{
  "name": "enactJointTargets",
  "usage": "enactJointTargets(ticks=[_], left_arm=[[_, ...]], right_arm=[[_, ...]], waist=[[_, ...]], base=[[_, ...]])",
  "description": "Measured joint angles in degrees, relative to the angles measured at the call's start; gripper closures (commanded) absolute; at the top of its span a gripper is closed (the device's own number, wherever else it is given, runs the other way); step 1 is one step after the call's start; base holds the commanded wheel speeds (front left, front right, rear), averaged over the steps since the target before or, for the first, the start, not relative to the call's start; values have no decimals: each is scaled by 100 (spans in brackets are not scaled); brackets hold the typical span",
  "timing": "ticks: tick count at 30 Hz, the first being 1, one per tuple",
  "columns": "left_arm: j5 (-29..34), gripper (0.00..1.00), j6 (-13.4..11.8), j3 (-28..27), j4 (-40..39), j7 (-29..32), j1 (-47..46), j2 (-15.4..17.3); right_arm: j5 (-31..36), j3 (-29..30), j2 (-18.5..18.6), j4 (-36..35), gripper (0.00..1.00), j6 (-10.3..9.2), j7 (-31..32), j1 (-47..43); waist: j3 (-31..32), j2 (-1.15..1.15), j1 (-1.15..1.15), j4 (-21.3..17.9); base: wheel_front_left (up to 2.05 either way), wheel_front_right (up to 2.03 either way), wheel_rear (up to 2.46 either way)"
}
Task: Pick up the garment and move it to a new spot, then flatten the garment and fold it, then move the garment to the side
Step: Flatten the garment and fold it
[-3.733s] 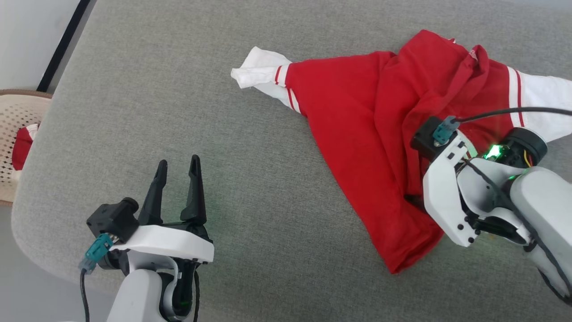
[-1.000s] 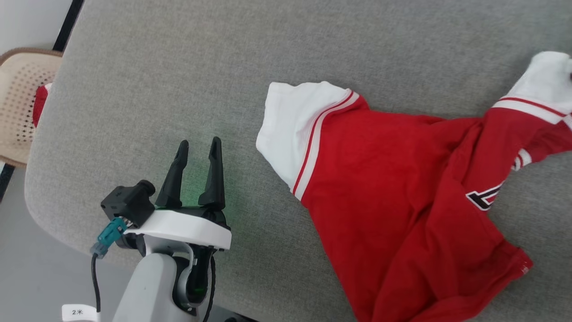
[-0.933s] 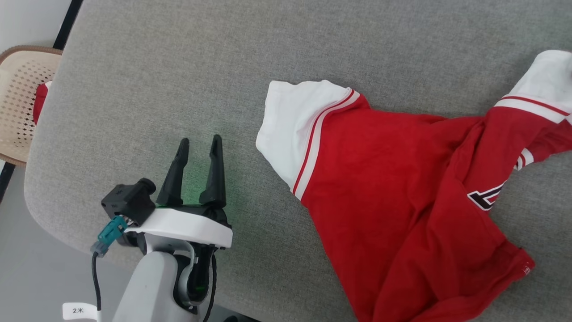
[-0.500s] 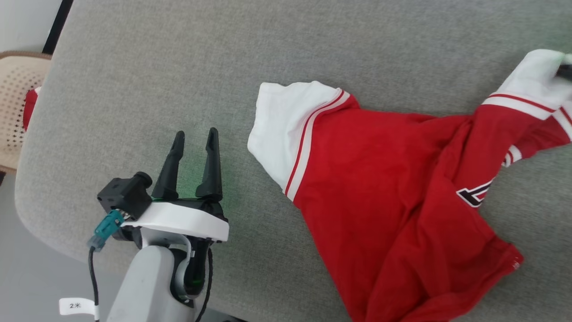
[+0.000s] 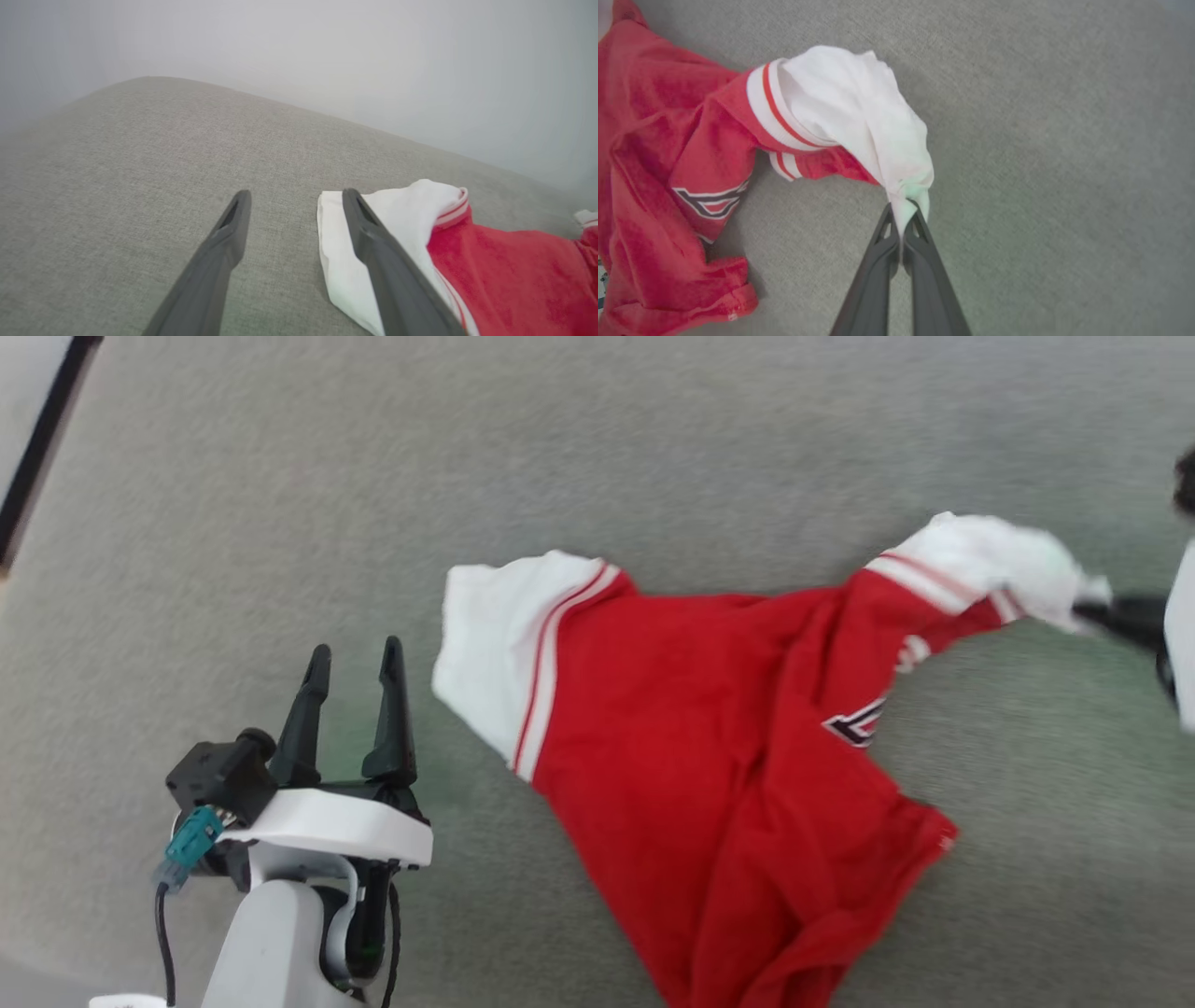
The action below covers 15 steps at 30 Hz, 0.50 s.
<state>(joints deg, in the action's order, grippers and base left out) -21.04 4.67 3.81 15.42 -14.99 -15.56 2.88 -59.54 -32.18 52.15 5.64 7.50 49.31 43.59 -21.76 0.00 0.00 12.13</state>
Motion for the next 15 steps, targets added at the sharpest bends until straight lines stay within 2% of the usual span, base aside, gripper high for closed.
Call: enactJointTargets(ticks=[8, 12, 15], left_arm=[[140, 0, 87, -232, 1, 1, 112, -3], [203, 0, 126, -328, -8, 1, 169, -1], [261, 0, 140, -349, -4, 1, 169, -3]], right_arm=[[-222, 326, 436, -568, 100, 0, -572, -1344], [-337, 475, 572, -569, 100, 0, -638, -2074], [-115, 547, 617, -434, 100, 0, -747, -2283]], waist=[[302, 0, 0, -461], [339, 0, 0, -593], [308, 0, 0, -632]], base=[[0, 0, 0], [0, 0, 0], [0, 0, 0]])
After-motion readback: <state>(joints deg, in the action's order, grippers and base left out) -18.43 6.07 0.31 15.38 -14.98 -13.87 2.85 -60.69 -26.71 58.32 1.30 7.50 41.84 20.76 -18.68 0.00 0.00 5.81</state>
